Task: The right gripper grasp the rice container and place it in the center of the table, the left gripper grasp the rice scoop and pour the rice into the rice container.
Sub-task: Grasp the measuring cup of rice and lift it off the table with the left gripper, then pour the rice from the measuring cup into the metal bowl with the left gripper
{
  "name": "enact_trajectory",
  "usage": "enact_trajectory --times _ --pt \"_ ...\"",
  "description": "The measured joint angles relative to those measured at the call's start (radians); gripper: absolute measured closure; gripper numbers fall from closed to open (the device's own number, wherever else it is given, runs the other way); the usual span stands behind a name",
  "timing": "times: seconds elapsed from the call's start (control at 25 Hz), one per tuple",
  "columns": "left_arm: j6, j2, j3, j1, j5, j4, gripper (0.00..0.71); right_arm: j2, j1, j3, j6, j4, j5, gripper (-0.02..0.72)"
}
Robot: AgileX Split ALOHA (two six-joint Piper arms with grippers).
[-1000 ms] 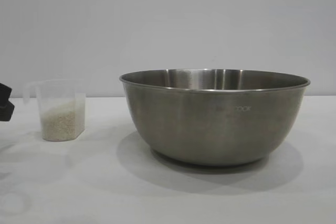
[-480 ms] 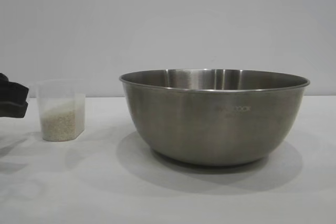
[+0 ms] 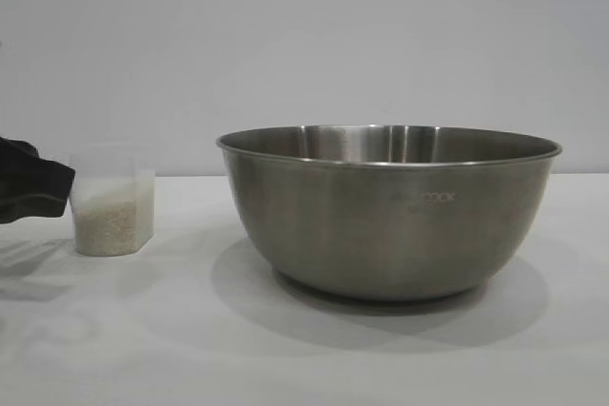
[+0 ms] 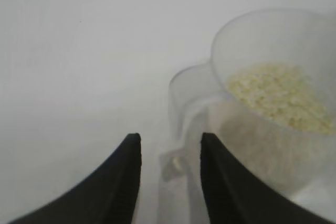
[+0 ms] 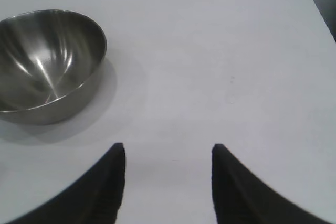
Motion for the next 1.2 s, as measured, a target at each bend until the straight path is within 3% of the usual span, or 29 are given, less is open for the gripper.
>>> enact_trajectory --times 0.04,0.24,0.56,0.84,0.96,1.08,1.2 --pt "0.003 0.006 -0.018 0.0 0.0 0.0 0.487 0.0 0.0 0.0 0.0 0.0 0.0 0.344" --pt "0.025 0.015 -0.097 0.0 0.0 -0.002 0.71 0.0 0.0 0.0 0.0 0.0 0.0 0.344" --pt "0.147 -0.033 -0.145 0.0 0.022 0.088 0.71 0.0 0.0 0.0 0.0 0.0 0.0 0.344" --pt "0.393 -0.217 -0.243 0.0 0.023 0.371 0.71 0.0 0.0 0.0 0.0 0.0 0.0 0.344" --pt "0.501 -0.269 -0.305 -0.007 0.079 0.51 0.71 0.0 0.0 0.0 0.0 0.0 0.0 0.344" --pt "0.665 -0.286 -0.365 -0.038 0.177 0.615 0.71 0.0 0.0 0.0 0.0 0.0 0.0 0.344" --pt "0.838 -0.288 -0.413 -0.105 0.291 0.677 0.71 0.0 0.0 0.0 0.0 0.0 0.0 0.344"
